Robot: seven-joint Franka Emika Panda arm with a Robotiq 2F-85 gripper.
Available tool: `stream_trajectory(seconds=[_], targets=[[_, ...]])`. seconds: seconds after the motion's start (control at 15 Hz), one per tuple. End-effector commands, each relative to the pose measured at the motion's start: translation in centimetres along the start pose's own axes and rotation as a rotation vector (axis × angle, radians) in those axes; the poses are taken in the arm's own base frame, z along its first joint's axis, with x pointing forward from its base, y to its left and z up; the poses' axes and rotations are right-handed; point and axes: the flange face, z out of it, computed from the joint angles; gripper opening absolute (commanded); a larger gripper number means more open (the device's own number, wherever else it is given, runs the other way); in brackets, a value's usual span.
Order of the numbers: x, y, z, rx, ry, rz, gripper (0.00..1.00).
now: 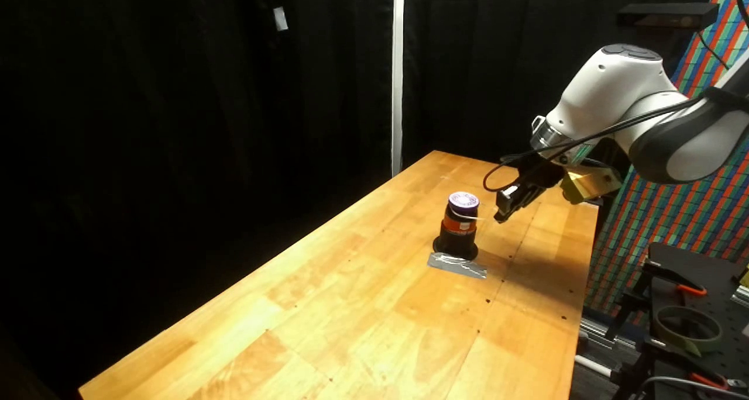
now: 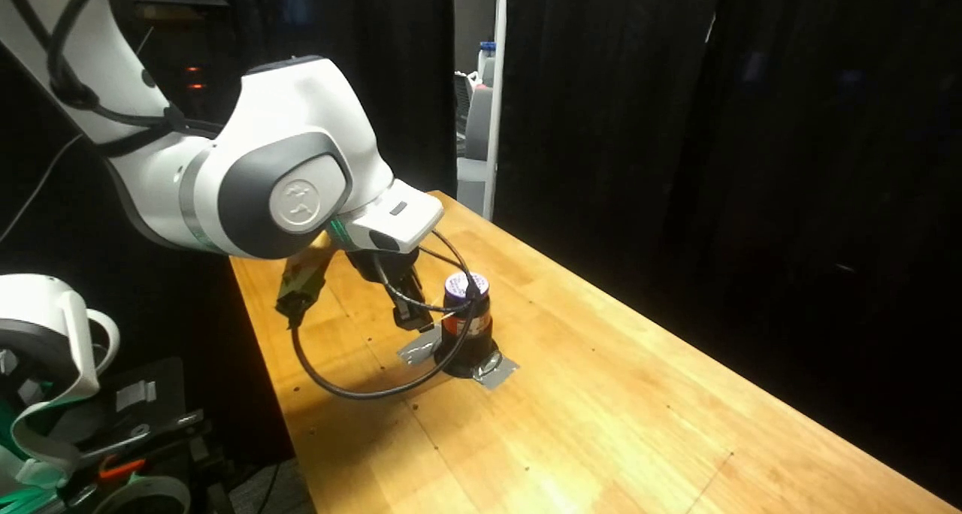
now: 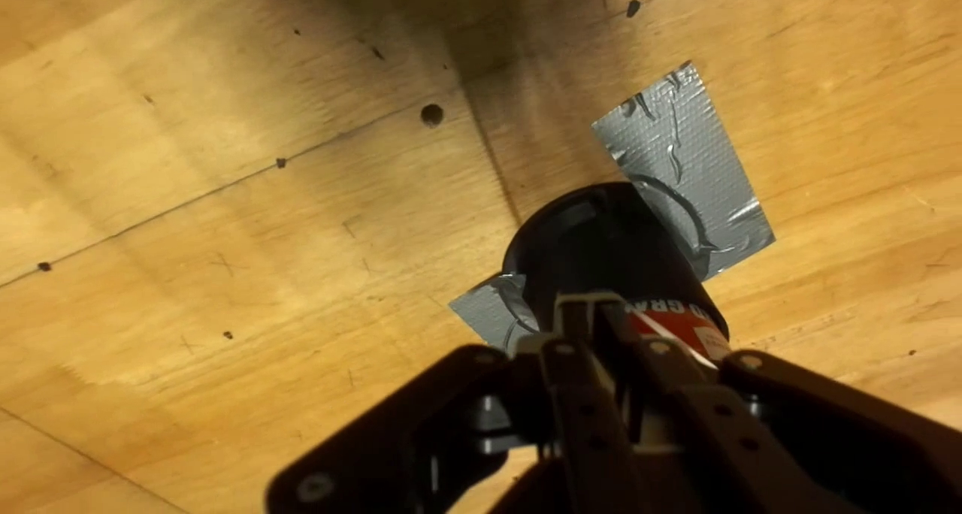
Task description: Wrap the elastic band on the brown coffee cup
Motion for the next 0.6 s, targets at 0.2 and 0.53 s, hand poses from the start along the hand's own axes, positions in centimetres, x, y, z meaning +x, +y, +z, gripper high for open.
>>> stream_trajectory(seconds=[0.2,0.53], targets=[[0.0,1.5,-2.6,0.118,0.105,-0.013,0.12],[0.5,2.1,-3.3,0.184,0.157,-0.039,0.12]])
